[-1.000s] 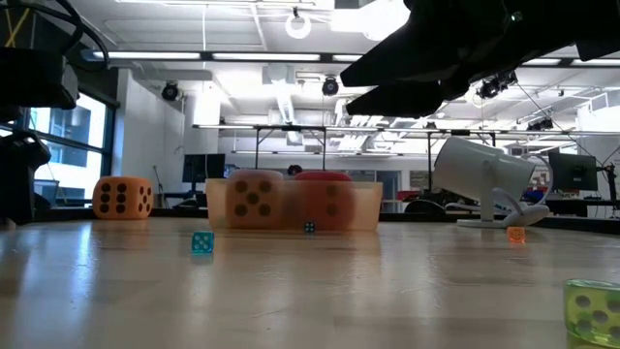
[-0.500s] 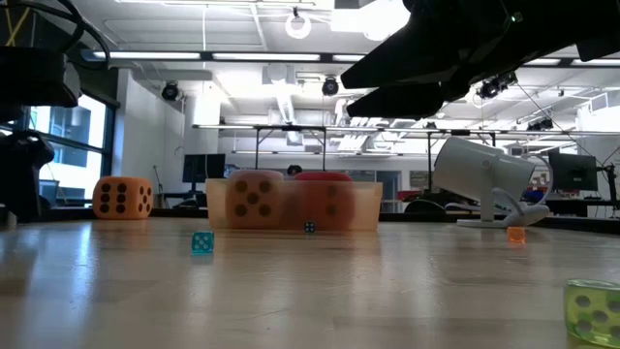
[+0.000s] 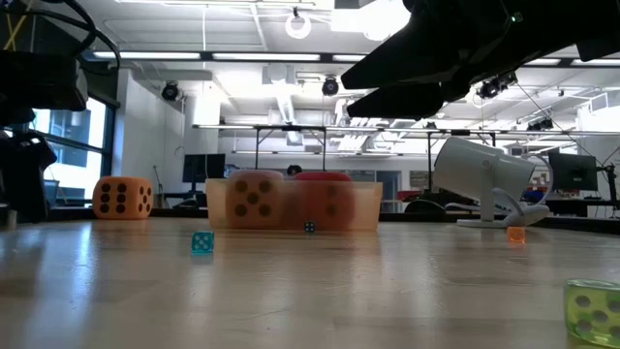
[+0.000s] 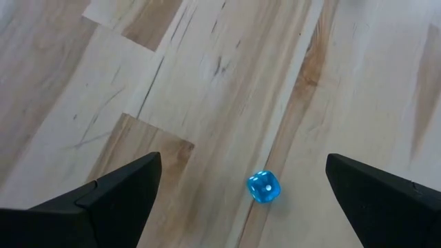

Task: Pick & Place Dice
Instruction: Put the small light blue dice in the orange bin

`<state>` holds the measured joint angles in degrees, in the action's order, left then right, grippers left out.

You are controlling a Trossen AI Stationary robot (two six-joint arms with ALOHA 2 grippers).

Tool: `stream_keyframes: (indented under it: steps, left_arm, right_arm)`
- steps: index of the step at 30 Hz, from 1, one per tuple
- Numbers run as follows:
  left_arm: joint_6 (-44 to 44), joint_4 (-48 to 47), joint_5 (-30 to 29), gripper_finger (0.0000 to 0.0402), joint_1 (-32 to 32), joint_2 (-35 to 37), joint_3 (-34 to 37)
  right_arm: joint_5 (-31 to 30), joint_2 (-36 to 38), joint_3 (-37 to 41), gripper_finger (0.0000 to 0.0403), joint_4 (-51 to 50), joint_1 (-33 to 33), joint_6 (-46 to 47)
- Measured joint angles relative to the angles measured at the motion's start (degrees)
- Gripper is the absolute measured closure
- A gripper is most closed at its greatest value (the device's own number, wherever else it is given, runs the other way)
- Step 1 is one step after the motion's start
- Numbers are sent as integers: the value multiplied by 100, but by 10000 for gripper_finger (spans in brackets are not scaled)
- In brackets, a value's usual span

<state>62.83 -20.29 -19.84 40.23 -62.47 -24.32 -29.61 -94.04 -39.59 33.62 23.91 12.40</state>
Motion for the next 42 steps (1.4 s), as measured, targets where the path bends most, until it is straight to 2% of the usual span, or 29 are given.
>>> stream_keyframes:
  steps: [11, 26, 34, 42]
  left_arm:
    - [-142, -1, -6, 4, 338, 0, 0]
    - [410, 279, -155, 4, 507, -523, 9]
    - [-109, 229, -125, 4, 561, -525, 11]
    - [105, 196, -146, 4, 840, -527, 13]
  right_arm:
    - [-12, 0, 0, 10, -32, -1, -1]
    - [-2, 0, 0, 10, -36, -1, 95]
    - [-24, 0, 0, 10, -43, -1, 105]
    - [17, 0, 0, 10, -194, 10, 149]
